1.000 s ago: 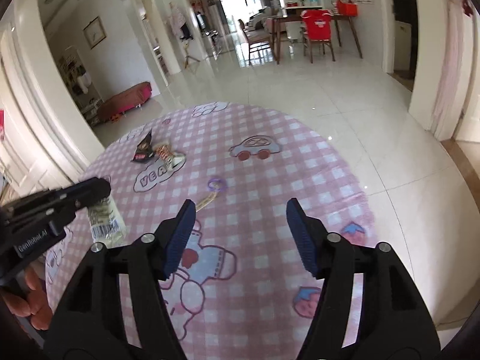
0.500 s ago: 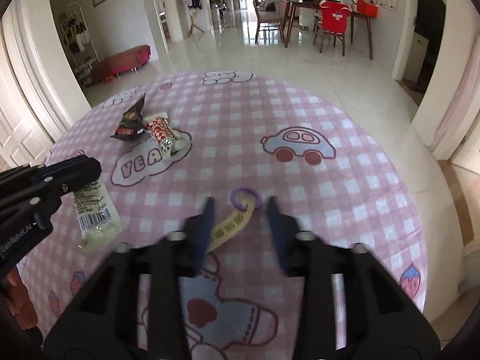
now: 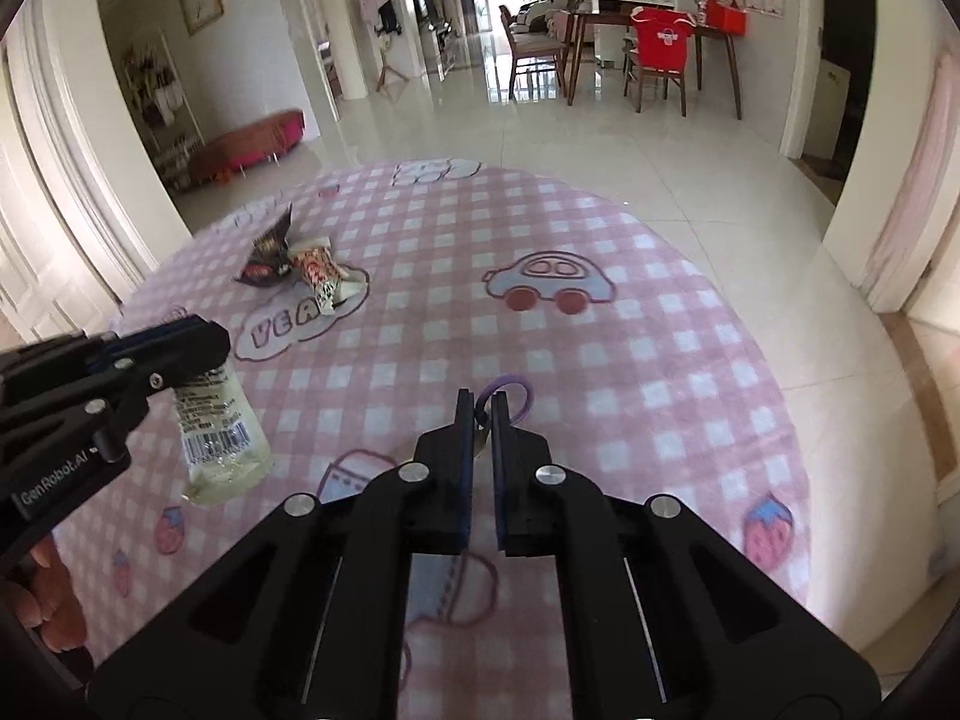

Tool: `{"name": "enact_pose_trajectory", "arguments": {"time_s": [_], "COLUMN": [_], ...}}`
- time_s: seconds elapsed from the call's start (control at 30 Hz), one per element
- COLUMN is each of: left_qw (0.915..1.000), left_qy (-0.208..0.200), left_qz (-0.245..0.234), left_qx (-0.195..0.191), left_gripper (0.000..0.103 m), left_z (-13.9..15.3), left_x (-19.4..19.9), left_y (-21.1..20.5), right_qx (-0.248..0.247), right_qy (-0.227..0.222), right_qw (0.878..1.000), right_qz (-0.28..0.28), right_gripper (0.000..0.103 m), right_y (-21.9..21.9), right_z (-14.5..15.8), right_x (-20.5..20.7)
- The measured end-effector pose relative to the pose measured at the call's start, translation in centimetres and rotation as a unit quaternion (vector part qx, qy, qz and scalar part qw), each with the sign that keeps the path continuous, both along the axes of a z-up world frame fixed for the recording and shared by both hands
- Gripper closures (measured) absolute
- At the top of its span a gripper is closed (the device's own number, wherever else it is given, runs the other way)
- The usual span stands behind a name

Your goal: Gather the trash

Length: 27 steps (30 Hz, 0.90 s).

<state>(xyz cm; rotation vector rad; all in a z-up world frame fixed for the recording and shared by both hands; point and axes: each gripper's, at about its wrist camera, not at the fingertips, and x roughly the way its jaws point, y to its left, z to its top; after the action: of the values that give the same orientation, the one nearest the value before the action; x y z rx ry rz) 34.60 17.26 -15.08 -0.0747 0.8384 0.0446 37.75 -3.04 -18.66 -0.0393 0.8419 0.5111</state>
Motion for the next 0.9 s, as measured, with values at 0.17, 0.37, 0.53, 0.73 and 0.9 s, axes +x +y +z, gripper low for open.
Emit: {"name": "enact_pose_trajectory", "arguments": {"time_s": [0.17, 0.37, 0.53, 0.73, 0.9], "left_qw": [0.9995, 0.9942, 0.9837, 0.9633, 0.9504], "left_qy": [-0.009, -0.019, -0.010, 0.021, 0.052], "left_qz": [-0.030, -0.105, -0.178, -0.266, -0.306], "left_qx": [0.006, 0.014, 0.021, 0.026, 0.016], "left_gripper": [0.091, 0.091, 0.091, 0.091, 0.075], "left_z": [1.4, 2.3, 1.2, -1.9, -4.4], "left_x": [-1.2, -2.4, -2.7, -2.8, -2.2], "left_y": [-3.3, -11.6, -20.1, -31.2, -37.2], "right_qx": [0.044, 0.081, 0.068, 0.035, 0.032], "right_qy": [-0.008, -0.037, -0.060, -0.074, -0.065], "right_qw": [0.999, 0.994, 0.986, 0.965, 0.947], "right_qz": [-0.017, -0.069, -0.139, -0.249, -0.312], "right_gripper": [0.098, 0.098, 0.098, 0.098, 0.098], "right_y": [-4.3, -12.8, -20.9, -29.5, -34.5], "right_z": [1.7, 3.8, 3.9, 2.1, 0.1], "right_x": [-2.3, -6.6, -10.1, -13.6, -15.2]}}
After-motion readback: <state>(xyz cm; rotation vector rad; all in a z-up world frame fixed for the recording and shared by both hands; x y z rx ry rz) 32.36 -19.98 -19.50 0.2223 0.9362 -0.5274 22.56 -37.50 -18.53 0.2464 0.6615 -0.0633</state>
